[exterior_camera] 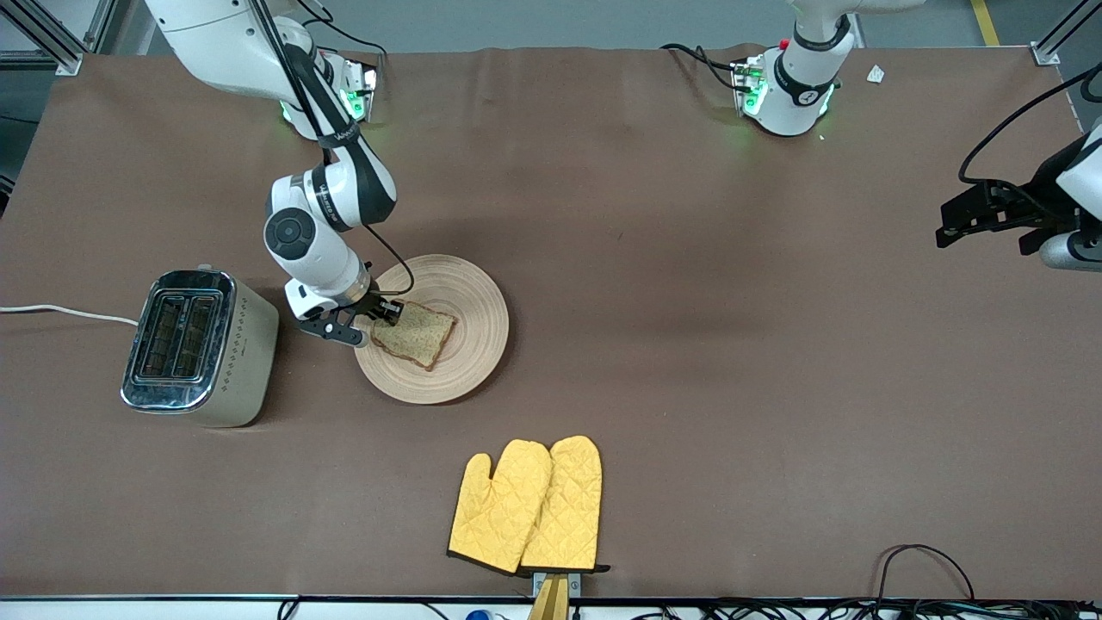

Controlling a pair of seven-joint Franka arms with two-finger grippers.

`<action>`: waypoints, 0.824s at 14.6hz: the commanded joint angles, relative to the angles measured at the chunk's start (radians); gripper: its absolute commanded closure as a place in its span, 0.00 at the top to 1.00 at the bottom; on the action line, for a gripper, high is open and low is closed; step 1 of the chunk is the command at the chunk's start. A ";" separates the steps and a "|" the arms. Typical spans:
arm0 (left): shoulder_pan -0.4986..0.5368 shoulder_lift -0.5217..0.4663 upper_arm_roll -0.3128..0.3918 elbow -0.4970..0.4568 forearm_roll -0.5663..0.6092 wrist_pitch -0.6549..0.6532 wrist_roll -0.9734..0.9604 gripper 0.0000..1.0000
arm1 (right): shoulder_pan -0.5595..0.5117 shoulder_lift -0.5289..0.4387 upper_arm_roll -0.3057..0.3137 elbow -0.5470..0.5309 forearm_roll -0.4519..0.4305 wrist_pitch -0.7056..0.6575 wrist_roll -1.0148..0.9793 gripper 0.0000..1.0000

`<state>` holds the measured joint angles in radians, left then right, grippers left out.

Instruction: Move plate and put bread in toaster

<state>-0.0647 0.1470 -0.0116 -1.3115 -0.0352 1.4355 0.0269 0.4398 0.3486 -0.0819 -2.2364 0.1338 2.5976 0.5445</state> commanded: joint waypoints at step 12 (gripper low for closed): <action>0.003 -0.116 -0.002 -0.182 -0.017 0.172 -0.032 1.00 | -0.003 -0.019 -0.010 0.208 -0.009 -0.362 0.054 0.01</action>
<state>-0.0627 0.1163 -0.0144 -1.3765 -0.0376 1.5497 0.0052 0.4480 0.3429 -0.0865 -2.1444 0.1331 2.4096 0.5841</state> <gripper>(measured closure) 0.000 0.965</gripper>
